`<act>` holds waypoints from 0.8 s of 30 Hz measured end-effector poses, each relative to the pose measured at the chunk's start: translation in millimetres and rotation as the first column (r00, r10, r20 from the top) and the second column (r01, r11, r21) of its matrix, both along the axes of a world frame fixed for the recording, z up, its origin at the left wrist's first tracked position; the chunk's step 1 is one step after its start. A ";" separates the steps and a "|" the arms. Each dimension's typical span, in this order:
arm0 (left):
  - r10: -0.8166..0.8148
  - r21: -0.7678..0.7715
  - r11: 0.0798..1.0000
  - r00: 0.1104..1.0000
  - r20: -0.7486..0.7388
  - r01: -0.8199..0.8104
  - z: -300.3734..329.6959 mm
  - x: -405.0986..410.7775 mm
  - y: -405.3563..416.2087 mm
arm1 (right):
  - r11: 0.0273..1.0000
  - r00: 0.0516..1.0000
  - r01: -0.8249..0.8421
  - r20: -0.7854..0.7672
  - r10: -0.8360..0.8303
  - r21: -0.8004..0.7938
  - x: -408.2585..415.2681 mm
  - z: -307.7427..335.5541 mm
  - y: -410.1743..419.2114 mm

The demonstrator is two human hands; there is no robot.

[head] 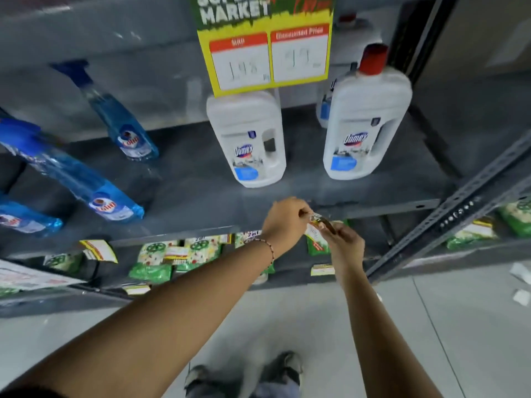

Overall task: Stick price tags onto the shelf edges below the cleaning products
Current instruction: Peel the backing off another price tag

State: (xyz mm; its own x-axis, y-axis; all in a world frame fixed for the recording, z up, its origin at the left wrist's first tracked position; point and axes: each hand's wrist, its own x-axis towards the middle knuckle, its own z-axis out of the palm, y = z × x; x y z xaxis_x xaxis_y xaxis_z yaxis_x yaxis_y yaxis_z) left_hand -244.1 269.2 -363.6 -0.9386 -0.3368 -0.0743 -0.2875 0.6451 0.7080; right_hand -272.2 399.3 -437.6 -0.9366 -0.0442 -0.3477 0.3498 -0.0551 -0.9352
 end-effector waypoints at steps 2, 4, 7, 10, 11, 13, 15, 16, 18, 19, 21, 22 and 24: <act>0.035 -0.007 0.999 0.999 -0.031 -0.036 -8.6 4.6 3.1 | 0.999 0.999 -0.035 -0.028 0.035 -0.017 0.8 -0.5 2.1; 0.083 -0.006 0.996 0.994 -0.065 -0.084 -14.7 12.1 7.6 | 0.998 0.996 -0.066 -0.065 0.065 -0.010 2.3 -0.3 8.7; 0.158 0.035 0.987 0.982 -0.106 -0.155 -23.6 21.6 12.2 | 0.992 0.981 -0.104 -0.157 0.113 0.066 -2.5 -3.1 21.6; 0.238 0.130 0.965 0.969 -0.059 -0.229 -34.5 31.5 15.4 | 0.979 0.958 -0.125 -0.238 0.162 0.163 -2.3 0.3 26.8; 0.262 0.126 0.959 0.964 -0.050 -0.255 -36.9 33.7 16.0 | 0.974 0.952 -0.131 -0.251 0.175 0.183 -2.8 1.9 26.7; 0.301 0.100 0.951 0.952 -0.058 -0.294 -40.3 34.9 15.2 | 0.961 0.942 -0.138 -0.269 0.202 0.239 -5.1 2.3 24.8; 0.309 0.077 0.950 0.948 -0.076 -0.303 -41.6 33.6 14.3 | 0.948 0.940 -0.139 -0.262 0.217 0.285 -8.3 2.4 23.2; 0.308 0.071 0.950 0.948 -0.077 -0.303 -41.7 32.9 14.6 | 0.948 0.944 -0.135 -0.255 0.212 0.287 -9.7 2.6 22.6; 0.305 0.064 0.952 0.949 -0.079 -0.301 -42.3 32.3 15.3 | 0.947 0.946 -0.117 -0.258 0.199 0.300 -11.7 3.3 22.2; 0.303 0.061 0.952 0.949 -0.085 -0.299 -42.1 32.5 15.8 | 0.944 0.943 -0.112 -0.266 0.199 0.310 -12.3 3.3 22.2; 0.308 0.059 0.951 0.946 -0.097 -0.303 -41.7 31.9 15.0 | 0.942 0.943 -0.107 -0.268 0.198 0.317 -14.3 3.7 21.0; 0.313 0.069 0.949 0.945 -0.097 -0.308 -42.1 31.1 13.6 | 0.940 0.943 -0.100 -0.270 0.194 0.326 -15.2 3.4 20.1; 0.325 0.089 0.944 0.942 -0.085 -0.318 -42.7 28.6 10.2 | 0.935 0.943 -0.084 -0.276 0.186 0.343 -15.9 5.1 17.9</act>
